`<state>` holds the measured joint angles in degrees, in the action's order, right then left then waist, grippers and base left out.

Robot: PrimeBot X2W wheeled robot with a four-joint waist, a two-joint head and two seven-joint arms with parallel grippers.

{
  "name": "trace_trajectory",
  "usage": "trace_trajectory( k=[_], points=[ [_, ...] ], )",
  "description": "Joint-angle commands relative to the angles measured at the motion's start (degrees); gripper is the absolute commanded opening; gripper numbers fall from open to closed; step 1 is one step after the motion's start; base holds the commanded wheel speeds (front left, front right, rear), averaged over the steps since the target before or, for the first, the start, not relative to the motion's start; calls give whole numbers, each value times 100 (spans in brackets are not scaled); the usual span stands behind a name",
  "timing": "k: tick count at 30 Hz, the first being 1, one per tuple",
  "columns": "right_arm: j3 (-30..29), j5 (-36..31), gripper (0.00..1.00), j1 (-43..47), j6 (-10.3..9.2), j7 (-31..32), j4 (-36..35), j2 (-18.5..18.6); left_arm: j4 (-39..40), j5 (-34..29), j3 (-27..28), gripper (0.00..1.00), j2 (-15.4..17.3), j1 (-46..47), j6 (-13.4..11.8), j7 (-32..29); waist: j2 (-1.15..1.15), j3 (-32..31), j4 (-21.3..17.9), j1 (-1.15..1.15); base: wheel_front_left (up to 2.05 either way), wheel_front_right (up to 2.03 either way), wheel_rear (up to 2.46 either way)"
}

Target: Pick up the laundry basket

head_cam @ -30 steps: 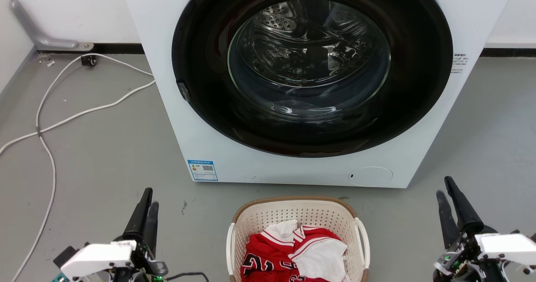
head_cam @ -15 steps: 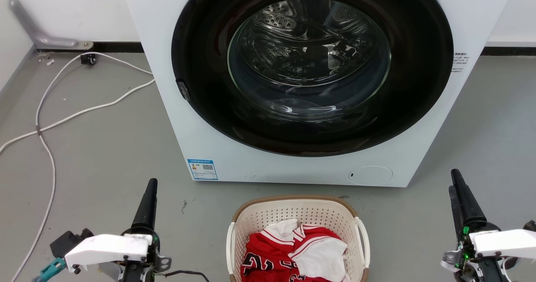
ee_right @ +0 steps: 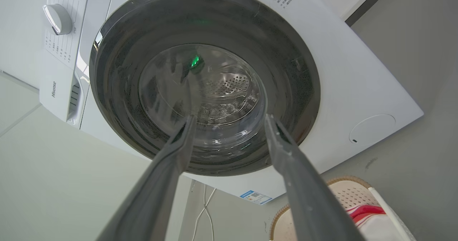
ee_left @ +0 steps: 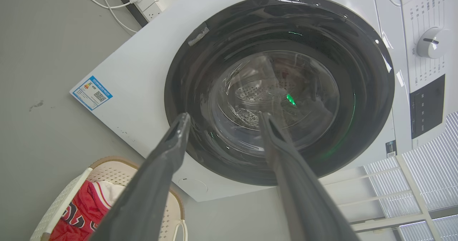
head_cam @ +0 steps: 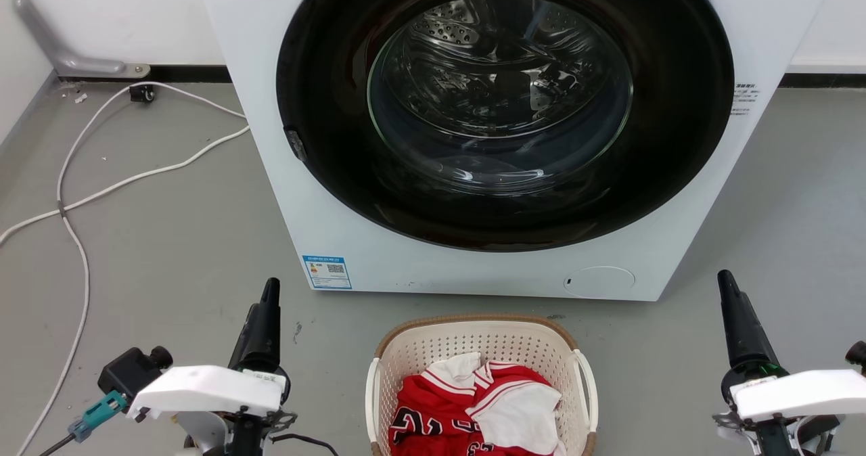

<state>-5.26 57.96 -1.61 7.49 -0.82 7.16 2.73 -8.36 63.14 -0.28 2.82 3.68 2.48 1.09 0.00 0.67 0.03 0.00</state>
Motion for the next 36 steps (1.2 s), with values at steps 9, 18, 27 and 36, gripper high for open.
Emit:
trace_trajectory(
  k=[9, 18, 27, 36],
  points=[
    [51, -1093, 100, 67, 0, -234, -347, 17, 264, -1010, -219, 100, 17, 72, -94, 233, 0, 13, -3, 0, 0, 0, 0],
    [95, -1906, 100, 151, 0, -406, -509, 18, 382, -1774, -374, 100, 16, 30, -183, 403, 0, 28, -9, 0, 0, 0, 0],
    [122, -2612, 100, 207, 0, -568, -654, 19, 483, -2490, -513, 100, 15, -11, -236, 559, 0, 45, -18, 0, 0, 0, 0],
    [146, -3283, 100, 256, 0, -714, -797, 19, 570, -3153, -621, 100, 15, -12, -297, 702, 0, 80, -2, 0, 0, 0, 0]
  ],
)
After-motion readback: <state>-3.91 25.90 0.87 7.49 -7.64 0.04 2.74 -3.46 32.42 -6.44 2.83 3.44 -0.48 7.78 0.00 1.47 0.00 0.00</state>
